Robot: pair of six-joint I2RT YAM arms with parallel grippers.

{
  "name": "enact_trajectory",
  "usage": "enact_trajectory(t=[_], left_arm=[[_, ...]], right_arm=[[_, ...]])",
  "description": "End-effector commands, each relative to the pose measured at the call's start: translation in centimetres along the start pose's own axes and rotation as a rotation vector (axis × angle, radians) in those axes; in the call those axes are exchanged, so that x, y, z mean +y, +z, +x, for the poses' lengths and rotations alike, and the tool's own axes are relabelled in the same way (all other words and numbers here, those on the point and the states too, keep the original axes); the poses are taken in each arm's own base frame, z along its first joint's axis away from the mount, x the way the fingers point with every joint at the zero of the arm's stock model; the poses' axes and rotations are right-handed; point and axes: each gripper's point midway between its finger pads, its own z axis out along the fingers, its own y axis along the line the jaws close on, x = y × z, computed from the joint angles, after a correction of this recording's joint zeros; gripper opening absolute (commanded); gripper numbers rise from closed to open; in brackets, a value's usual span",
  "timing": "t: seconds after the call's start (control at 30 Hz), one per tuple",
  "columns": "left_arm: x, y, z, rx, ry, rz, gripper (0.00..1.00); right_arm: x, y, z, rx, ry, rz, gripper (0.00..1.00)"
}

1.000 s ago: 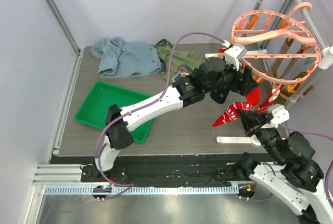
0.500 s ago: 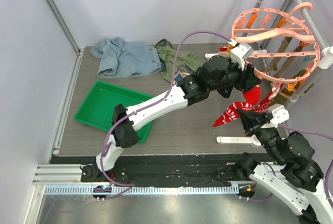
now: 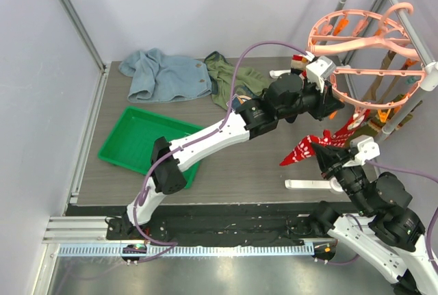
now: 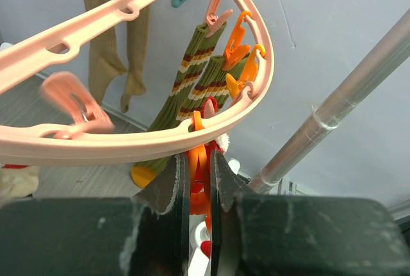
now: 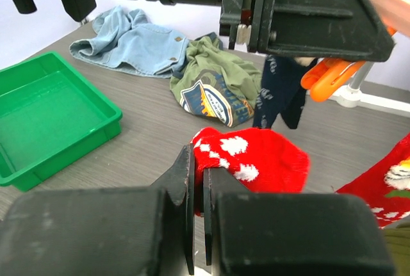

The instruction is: Remove the socks clipped to the hanger

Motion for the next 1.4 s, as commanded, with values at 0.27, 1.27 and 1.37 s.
enact_trajectory(t=[0.27, 1.27, 1.37], left_arm=[[-0.1, -3.6, -2.9, -0.053, -0.096, -0.018, 0.70], [0.5, -19.5, 7.9, 0.259, -0.043, -0.017, 0.78], [0.8, -18.9, 8.0, 0.250, -0.060, -0.032, 0.37]], right_arm=[[0.8, -0.5, -2.9, -0.013, 0.147, -0.028, 0.01], [7.6, 5.9, -3.5, 0.100, 0.388, -0.190, 0.01], [7.8, 5.9, -3.0, 0.107, 0.392, -0.195, 0.05]])
